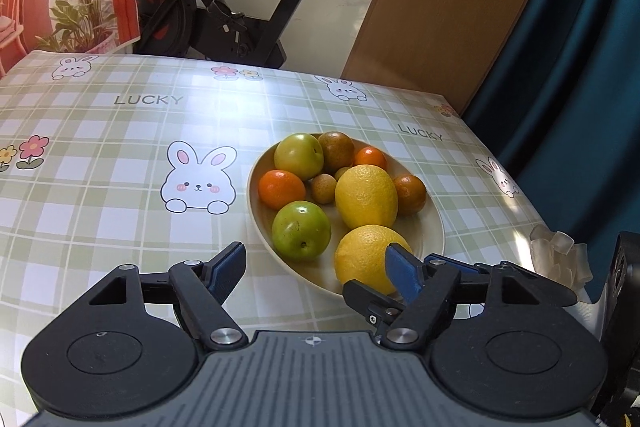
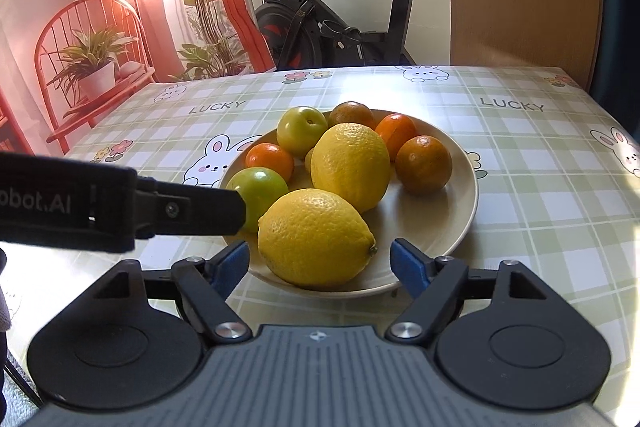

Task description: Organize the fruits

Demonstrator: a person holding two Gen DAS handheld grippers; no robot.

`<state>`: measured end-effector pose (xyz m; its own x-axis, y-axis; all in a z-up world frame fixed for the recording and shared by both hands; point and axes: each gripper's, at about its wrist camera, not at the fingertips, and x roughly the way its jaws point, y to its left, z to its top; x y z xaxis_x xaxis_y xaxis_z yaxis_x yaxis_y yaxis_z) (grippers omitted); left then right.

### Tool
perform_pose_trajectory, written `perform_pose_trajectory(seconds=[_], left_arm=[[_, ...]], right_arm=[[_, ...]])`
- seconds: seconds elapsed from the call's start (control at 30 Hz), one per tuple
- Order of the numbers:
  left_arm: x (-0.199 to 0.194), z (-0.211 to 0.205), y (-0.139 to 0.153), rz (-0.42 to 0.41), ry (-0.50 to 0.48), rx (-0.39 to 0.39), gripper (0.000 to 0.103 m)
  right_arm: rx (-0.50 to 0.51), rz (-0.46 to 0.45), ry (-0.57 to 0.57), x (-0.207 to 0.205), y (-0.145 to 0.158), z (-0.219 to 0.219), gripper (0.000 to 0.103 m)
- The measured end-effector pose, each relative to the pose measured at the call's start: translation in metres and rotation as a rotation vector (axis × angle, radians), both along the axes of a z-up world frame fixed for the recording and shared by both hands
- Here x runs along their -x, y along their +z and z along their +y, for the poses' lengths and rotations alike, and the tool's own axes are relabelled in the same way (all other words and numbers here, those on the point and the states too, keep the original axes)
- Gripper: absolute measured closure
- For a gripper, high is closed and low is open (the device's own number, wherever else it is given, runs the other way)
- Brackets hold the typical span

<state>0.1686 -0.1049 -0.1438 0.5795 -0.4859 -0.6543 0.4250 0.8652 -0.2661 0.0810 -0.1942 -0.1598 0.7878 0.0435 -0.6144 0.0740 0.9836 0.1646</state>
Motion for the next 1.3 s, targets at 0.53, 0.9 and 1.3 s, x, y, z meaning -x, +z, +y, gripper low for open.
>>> perform_pose_trajectory(seconds=[0.53, 0.9, 1.3], left_arm=[[0.042, 0.062, 0.061, -0.124, 0.158, -0.046, 0.013], [0.083, 0.078, 0.112, -0.27, 0.266, -0.084, 0.008], [0.123, 0.071, 0.136, -0.38, 0.286, -0.139, 0.008]], right_arm=[[0.071, -0.089, 0.004, 0.025, 0.064, 0.005, 0.004], [0.103, -0.197, -0.034, 0.07, 0.116, 0.014, 0.002], [0.049, -0.226, -0.036, 0.096, 0.133, 0.012, 0.001]])
